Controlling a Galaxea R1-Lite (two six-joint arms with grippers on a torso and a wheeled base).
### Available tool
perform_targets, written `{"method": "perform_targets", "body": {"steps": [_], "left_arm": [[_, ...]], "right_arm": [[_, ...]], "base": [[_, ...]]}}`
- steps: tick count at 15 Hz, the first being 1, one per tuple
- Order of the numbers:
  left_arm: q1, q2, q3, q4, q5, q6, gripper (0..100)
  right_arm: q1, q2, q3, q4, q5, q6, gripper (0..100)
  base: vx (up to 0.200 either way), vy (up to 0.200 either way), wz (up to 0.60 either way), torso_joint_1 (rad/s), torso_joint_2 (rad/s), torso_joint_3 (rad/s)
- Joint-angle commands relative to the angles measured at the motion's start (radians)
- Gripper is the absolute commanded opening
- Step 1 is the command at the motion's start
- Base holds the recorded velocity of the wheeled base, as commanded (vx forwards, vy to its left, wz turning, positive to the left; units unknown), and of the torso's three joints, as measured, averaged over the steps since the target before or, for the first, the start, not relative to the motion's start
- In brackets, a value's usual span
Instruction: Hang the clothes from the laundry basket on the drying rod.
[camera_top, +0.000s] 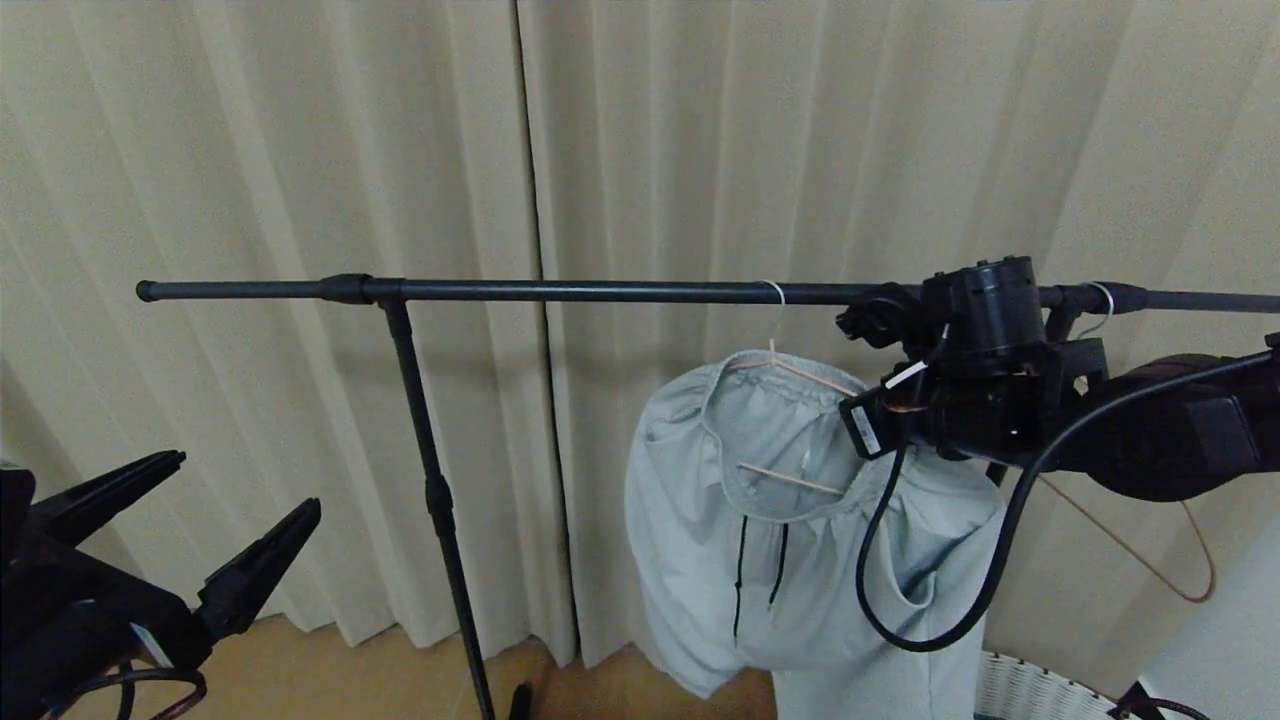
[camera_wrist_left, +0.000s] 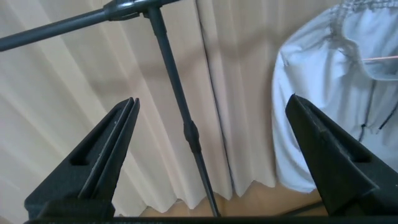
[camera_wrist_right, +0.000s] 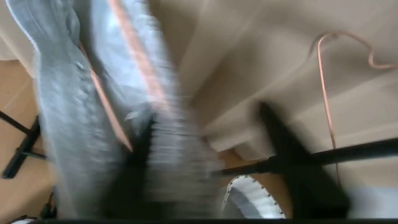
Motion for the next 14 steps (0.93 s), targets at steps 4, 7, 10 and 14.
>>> {"method": "perform_targets", "body": {"steps": [4,7,10,14], "left_arm": [[0.012,0.017,0.0,0.0,0.0,0.0,100],[0.012,0.014,0.001,0.0,0.0,0.0,100],[0.012,0.011,0.004,0.0,0.0,0.001,100],[0.015,0.006,0.021,-0.002,0.0,0.004,100]], "right_arm": [[0.032,-0.072,0.055,-0.002,0.05,0.086,100],[0.033,-0.136,0.104,-0.016,0.148,0.13,100],[0.033,-0.175,0.227,-0.203,0.243,0.127,100],[0.029,-0.247,0.374,-0.335,0.234,0.105,100]], "base": [[0.0,0.0,0.0,0.0,0.0,0.0],[0.0,0.0,0.0,0.0,0.0,0.0],[0.0,0.0,0.0,0.0,0.0,0.0],[0.0,0.0,0.0,0.0,0.0,0.0]]}}
